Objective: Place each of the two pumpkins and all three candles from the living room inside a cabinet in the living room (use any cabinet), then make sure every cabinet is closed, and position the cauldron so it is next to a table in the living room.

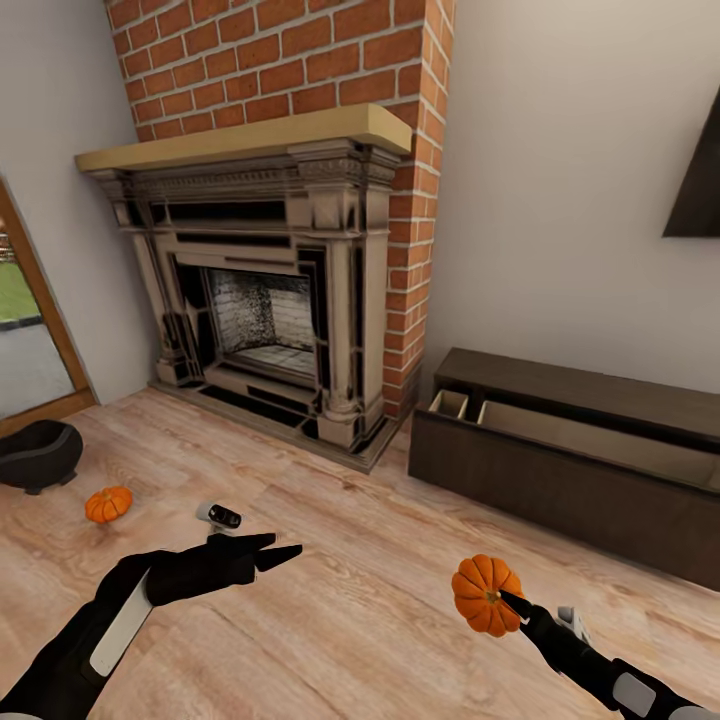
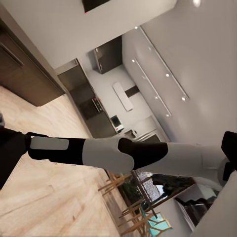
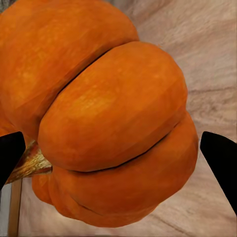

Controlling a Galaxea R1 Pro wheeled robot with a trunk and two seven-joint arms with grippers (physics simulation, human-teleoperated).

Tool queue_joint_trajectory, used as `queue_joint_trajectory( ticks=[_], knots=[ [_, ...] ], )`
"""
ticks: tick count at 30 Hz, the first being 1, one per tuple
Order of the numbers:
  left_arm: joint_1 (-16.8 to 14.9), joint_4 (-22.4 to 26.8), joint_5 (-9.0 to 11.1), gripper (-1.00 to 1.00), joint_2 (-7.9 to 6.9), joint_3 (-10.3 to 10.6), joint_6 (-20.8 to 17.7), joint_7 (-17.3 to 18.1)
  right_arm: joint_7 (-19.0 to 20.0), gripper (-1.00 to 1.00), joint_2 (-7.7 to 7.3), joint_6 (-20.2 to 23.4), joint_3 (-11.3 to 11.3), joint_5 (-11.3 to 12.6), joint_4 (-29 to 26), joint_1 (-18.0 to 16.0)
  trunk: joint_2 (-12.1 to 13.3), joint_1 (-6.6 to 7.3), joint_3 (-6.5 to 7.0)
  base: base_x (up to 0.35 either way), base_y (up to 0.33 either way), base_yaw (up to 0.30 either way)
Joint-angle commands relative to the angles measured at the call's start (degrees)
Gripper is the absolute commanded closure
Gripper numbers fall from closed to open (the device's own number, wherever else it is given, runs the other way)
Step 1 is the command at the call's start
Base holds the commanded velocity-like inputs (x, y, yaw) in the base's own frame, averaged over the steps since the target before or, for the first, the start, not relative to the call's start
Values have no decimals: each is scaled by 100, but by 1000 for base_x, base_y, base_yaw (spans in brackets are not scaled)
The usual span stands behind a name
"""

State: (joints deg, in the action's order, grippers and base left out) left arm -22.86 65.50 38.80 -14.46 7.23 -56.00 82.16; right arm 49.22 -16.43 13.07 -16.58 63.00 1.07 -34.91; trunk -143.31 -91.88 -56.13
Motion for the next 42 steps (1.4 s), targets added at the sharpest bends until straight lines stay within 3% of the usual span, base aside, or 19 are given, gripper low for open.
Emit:
queue_joint_trajectory(
  ticks=[1,10,13,17,22,26,36,42],
  knots=[
    [-5,-6,22,-100,-8,12,-60,11,14,100,-1,55,23,72,7,-7,-3,1,-3,0,0,265],
    [-7,-294,22,-100,-23,-14,-60,12,9,100,-1,55,23,72,7,-7,-3,1,16,0,0,264],
    [-8,-540,12,-100,-55,-130,-60,14,10,100,-1,55,23,72,7,-7,-3,1,23,0,0,265],
    [-26,-1143,-3,-100,-249,-390,-35,-39,9,100,-1,55,23,72,7,-7,-3,1,31,0,0,265],
    [-115,-2018,-47,-100,-351,-438,-18,-101,8,100,-1,55,23,72,7,-7,-3,1,42,11,0,265],
    [-164,-2302,-56,-100,-457,-444,-16,-112,8,100,-1,37,23,70,7,-7,-3,1,50,180,0,264],
    [-244,-2448,-58,-100,-519,-462,-8,-112,8,100,-1,-137,14,45,7,-7,-3,1,72,239,0,264],
    [-260,-2715,-50,-100,-630,-472,-7,-113,8,100,-1,-138,14,37,7,-7,-3,1,85,292,38,264]
  ],
)
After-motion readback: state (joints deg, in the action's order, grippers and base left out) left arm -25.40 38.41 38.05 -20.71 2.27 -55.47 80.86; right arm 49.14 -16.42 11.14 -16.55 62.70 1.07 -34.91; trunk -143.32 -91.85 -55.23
